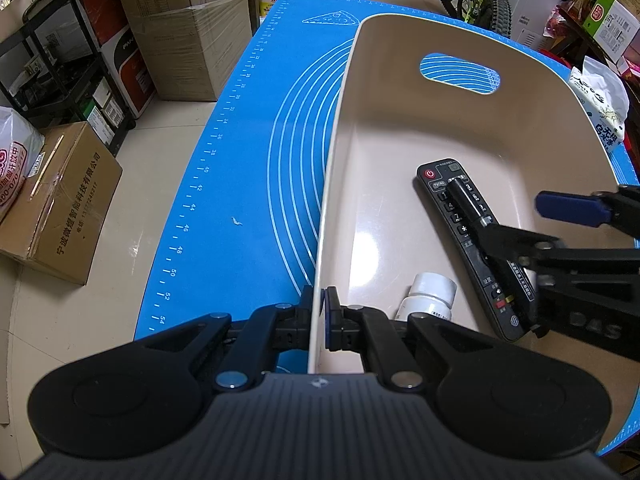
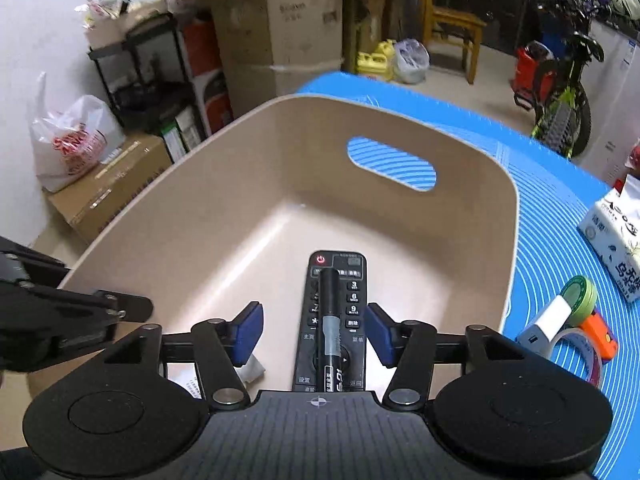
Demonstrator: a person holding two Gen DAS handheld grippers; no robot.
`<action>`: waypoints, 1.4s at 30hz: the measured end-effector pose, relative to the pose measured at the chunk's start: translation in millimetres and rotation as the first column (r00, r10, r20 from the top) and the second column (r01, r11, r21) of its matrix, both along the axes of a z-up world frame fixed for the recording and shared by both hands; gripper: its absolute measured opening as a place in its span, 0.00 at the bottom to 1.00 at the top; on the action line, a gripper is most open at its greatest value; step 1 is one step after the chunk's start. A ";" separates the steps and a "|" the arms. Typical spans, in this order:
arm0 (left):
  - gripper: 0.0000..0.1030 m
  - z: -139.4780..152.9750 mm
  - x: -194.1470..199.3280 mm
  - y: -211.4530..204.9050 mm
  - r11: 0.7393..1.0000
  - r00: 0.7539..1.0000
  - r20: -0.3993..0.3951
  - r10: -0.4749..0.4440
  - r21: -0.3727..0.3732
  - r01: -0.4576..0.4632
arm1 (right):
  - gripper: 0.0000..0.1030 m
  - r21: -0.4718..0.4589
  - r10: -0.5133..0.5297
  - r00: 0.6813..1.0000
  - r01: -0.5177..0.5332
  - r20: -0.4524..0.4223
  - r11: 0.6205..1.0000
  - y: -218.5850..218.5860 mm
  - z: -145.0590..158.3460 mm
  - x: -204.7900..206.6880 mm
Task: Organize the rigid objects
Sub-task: 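Carry the marker into the bin and drop it onto the remote, then move the right tool toward the clear tape roll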
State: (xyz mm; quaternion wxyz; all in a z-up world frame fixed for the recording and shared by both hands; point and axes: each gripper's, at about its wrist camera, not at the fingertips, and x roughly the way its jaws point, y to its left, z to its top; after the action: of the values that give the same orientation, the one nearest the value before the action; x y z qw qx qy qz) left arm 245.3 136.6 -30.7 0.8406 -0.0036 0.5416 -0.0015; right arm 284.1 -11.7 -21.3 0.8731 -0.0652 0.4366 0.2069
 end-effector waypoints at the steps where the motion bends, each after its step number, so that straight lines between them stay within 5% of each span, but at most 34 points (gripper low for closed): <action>1: 0.06 0.1 0.2 0.0 1.000 1.000 0.000 0.000 0.001 0.000 | 0.67 0.006 -0.014 1.000 0.014 0.012 1.000 -2.6 3.7 -0.5; 12: 0.06 1.0 0.2 -0.7 1.000 1.000 0.000 0.001 0.000 -0.001 | 0.76 0.098 -0.194 0.970 0.181 0.144 0.979 -82.5 41.2 -4.3; 21: 0.06 1.3 0.2 -1.1 1.000 1.000 0.000 0.001 0.003 -0.001 | 0.76 0.082 -0.321 0.935 0.312 0.150 0.947 -156.8 15.7 10.5; 30: 0.06 1.0 -0.2 -0.8 1.000 1.000 0.000 0.001 0.005 -0.001 | 0.76 0.004 -0.274 0.956 0.275 0.102 0.961 -176.6 -32.6 24.0; 42: 0.06 0.9 -0.1 -0.9 1.000 1.000 0.000 0.001 0.006 -0.001 | 0.57 -0.050 -0.197 0.980 0.195 -0.023 0.979 -172.1 -78.0 34.3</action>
State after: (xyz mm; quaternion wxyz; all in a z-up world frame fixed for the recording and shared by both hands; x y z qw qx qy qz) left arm 245.2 135.7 -29.9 0.8406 -0.0014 0.5416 0.0004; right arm 318.4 -183.8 -99.4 0.8812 -0.0397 0.4580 0.1104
